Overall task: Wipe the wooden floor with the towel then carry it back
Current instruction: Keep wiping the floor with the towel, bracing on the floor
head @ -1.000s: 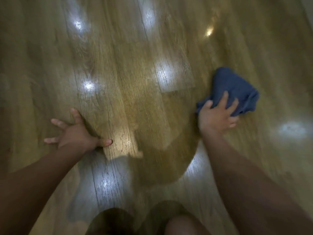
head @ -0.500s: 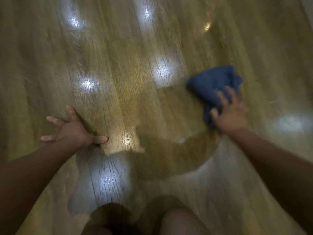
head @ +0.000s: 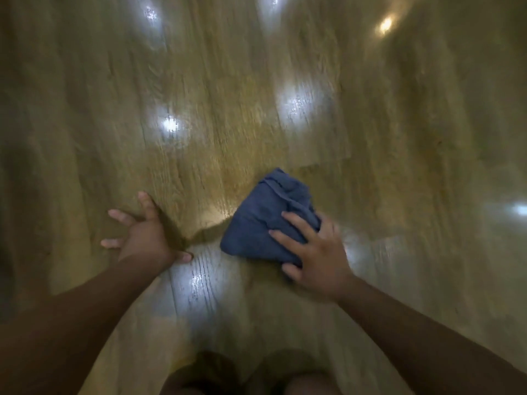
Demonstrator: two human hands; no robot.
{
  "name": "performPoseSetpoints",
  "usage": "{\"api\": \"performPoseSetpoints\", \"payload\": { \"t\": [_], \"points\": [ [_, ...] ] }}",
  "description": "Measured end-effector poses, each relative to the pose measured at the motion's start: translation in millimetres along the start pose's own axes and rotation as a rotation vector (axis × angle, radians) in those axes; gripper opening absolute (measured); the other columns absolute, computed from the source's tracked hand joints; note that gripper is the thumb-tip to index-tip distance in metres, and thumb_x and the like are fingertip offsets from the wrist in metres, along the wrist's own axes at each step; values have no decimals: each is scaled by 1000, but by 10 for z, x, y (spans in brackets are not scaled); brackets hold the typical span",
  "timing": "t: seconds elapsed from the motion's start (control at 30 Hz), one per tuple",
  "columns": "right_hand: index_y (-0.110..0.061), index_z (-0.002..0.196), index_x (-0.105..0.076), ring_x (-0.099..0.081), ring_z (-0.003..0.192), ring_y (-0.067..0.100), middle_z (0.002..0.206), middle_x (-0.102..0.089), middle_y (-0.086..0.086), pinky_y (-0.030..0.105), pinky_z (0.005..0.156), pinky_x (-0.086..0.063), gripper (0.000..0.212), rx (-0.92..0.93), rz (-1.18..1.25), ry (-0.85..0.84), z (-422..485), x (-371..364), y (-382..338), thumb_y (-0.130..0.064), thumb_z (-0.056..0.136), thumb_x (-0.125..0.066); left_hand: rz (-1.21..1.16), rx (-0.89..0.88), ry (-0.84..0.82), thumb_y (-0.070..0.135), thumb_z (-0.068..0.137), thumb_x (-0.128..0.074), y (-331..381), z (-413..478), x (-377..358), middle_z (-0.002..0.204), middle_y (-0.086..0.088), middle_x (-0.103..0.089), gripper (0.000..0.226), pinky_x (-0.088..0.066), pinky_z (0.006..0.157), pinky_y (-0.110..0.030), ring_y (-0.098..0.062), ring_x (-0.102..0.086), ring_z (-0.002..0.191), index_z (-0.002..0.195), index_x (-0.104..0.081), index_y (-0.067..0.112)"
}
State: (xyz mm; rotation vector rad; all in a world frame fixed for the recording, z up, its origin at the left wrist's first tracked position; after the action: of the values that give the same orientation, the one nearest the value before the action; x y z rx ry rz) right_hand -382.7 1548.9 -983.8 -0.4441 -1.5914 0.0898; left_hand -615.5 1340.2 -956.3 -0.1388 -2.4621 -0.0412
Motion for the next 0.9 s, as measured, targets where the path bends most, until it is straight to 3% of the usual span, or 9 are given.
{"api": "performPoseSetpoints", "payload": {
  "t": [0.1,0.3,0.6,0.7,0.77,0.8,0.87,0.9],
  "points": [
    [-35,129,-65,-48,117,51,147,-52,1,55,87,-41,61,-37,-39,31,576,198,404,-43,68,-71,-14,3,-8,31,57,-96,-7,2,-3,151,-26,40,159,-18,108,-72,-67,11,137,146,35,35],
    [-40,140,-51,-35,132,48,158,-36,-5,52,102,-30,63,-380,-46,124,1701,408,712,-50,78,-55,-50,49,5,27,61,-94,22,9,2,152,-22,41,154,-27,106,-70,-66,13,136,146,33,38],
    [-41,144,-38,-27,135,50,159,-25,-6,60,109,-25,65,-382,-56,86,1764,416,711,-55,81,-44,44,10,39,38,58,-95,-19,-5,14,155,-27,32,155,-23,110,-67,-68,5,137,148,31,35],
    [-40,143,-39,-25,139,48,159,-24,-7,61,113,-20,62,-514,20,109,1775,368,449,-53,83,-45,-3,18,12,36,58,-95,-5,-62,23,156,-27,30,151,-22,110,-70,-67,6,138,152,24,33],
    [-40,144,-40,-25,140,48,161,-22,-7,61,115,-18,61,-569,77,99,1716,234,70,-50,84,-48,-42,-37,3,38,61,-93,-71,-101,128,161,-27,14,140,-25,115,-61,-56,-9,144,157,9,28],
    [-41,144,-41,-26,139,48,161,-22,-6,61,115,-19,61,-530,82,75,1650,138,-185,-50,84,-50,-66,-102,27,38,63,-93,-162,-131,220,163,-25,-6,130,-31,115,-50,-47,-23,145,158,-5,23],
    [-42,143,-43,-28,137,48,161,-26,-4,59,113,-21,62,-369,55,-11,1398,-103,-760,-50,83,-51,-114,-233,205,35,70,-89,-492,-285,409,151,-15,-42,106,-42,99,-28,-32,-47,133,154,-26,16],
    [-42,143,-44,-28,138,48,161,-28,-3,58,112,-22,63,-278,21,-57,1222,-238,-1061,-51,82,-51,-109,-319,371,32,74,-84,-687,-405,460,145,-12,-47,93,-40,94,-25,-29,-50,128,151,-33,15]
  ]
}}
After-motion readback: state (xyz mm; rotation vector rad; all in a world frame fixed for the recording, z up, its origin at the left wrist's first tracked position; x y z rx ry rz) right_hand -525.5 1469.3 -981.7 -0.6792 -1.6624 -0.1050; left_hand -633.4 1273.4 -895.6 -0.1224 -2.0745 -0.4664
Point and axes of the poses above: each hand's wrist, its own z-axis towards the middle knuckle, its own x-axis out of the back of the hand, y = z × x, the point moved 2 cm from there along z, towards the middle knuckle
